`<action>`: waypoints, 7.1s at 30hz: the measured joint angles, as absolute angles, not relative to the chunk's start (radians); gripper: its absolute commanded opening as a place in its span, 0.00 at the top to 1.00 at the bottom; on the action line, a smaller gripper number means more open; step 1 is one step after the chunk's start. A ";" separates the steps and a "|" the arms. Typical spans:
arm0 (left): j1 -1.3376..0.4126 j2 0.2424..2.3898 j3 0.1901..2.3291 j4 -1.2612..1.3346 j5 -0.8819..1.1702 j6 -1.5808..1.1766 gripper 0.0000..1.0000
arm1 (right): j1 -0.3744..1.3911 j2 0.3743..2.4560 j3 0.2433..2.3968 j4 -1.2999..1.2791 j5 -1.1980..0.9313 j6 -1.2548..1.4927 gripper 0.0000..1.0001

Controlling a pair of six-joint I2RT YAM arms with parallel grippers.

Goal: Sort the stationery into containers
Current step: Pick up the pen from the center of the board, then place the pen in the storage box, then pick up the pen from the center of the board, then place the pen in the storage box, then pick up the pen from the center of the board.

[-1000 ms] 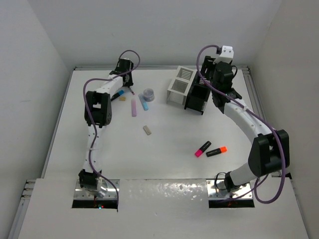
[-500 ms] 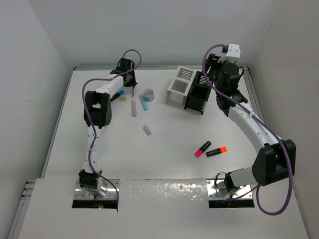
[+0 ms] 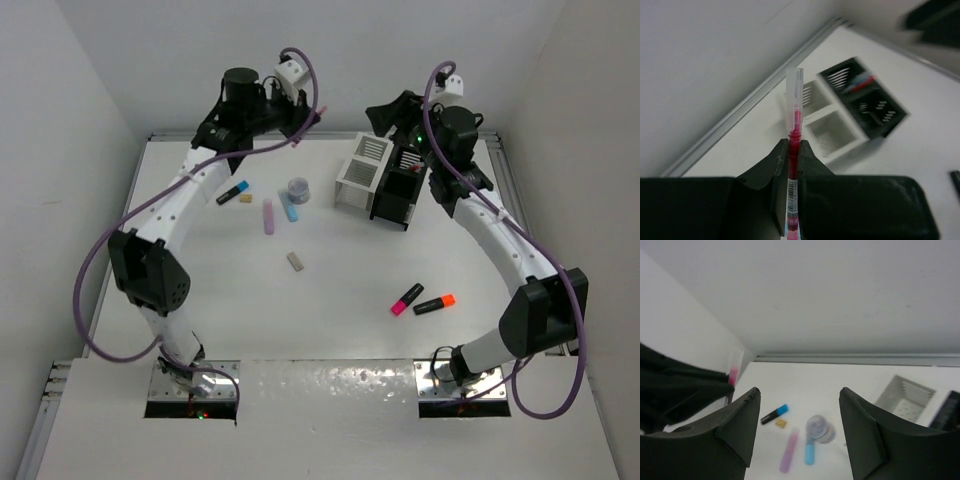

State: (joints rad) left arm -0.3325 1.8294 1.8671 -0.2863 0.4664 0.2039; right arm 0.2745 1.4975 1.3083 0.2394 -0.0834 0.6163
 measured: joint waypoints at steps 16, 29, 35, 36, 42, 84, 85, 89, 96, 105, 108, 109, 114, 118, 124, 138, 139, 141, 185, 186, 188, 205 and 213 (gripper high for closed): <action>-0.472 1.865 1.834 -0.335 0.645 0.173 1.00 | 0.361 1.493 1.151 0.375 -0.136 0.787 0.46; -0.484 1.864 1.835 -0.334 0.635 0.159 1.00 | 0.360 1.487 1.133 0.418 -0.126 0.808 0.63; -0.486 1.864 1.844 -0.333 0.638 0.152 1.00 | 0.363 1.537 1.137 0.412 -0.132 0.822 0.63; -0.486 1.864 1.845 -0.334 0.638 0.152 1.00 | 0.363 1.547 1.140 0.410 -0.131 0.824 0.73; -0.482 1.868 1.845 -0.332 0.632 0.131 0.61 | 0.363 1.563 1.149 0.412 -0.136 0.835 1.00; 0.044 2.046 1.663 -0.548 0.047 0.246 0.24 | 0.168 1.856 1.203 0.521 0.225 0.296 0.30; 0.049 2.078 1.680 -0.551 0.033 0.260 0.24 | 0.168 1.843 1.207 0.504 0.216 0.299 0.30; 0.054 2.191 1.745 -0.563 -0.004 0.324 0.24 | 0.168 1.763 1.231 0.424 0.157 0.321 0.30; 0.046 2.267 1.849 -0.596 0.020 0.398 0.27 | 0.168 1.638 1.229 0.361 0.101 0.367 0.30; 0.025 2.299 1.884 -0.611 0.072 0.454 0.36 | 0.168 1.530 1.147 0.317 0.096 0.385 0.31; 0.007 2.299 1.880 -0.620 0.096 0.472 0.37 | 0.168 1.509 1.128 0.293 0.097 0.385 0.31; -0.002 2.300 1.874 -0.624 0.102 0.479 0.38 | 0.169 1.499 1.119 0.289 0.097 0.385 0.31; -0.045 2.327 1.885 -0.640 0.121 0.495 0.53 | 0.173 1.472 1.094 0.279 0.103 0.385 0.31; -0.062 2.351 1.923 -0.661 0.121 0.492 0.64 | 0.174 1.462 1.088 0.266 0.105 0.385 0.31; -0.060 2.356 1.931 -0.678 0.120 0.485 0.94 | 0.174 1.428 1.069 0.255 0.120 0.383 0.31; -0.054 2.221 1.914 -0.655 0.171 0.460 1.00 | 0.326 1.473 1.233 0.146 0.072 0.410 0.34; -0.061 2.176 1.914 -0.639 0.181 0.464 1.00 | 0.348 1.493 1.264 0.149 0.047 0.440 0.34; -0.088 2.089 1.942 -0.632 0.211 0.471 1.00 | 0.371 1.522 1.295 0.153 0.014 0.473 0.33; -0.534 2.278 1.822 0.153 0.373 0.079 0.79 | 0.165 0.937 0.839 -0.110 0.248 0.582 0.32; -0.532 2.278 1.814 0.152 0.370 0.082 0.75 | 0.165 0.936 0.839 -0.113 0.251 0.579 0.32; -0.529 2.278 1.805 0.159 0.369 0.090 0.58 | 0.165 0.936 0.839 -0.117 0.252 0.578 0.31; -0.440 2.225 2.164 -0.204 0.140 -0.053 0.58 | 0.196 0.971 0.875 -0.141 0.242 0.554 0.34; -0.254 1.964 1.736 -0.391 -0.123 -0.114 0.52 | 0.250 1.036 0.904 -0.140 0.241 0.541 0.34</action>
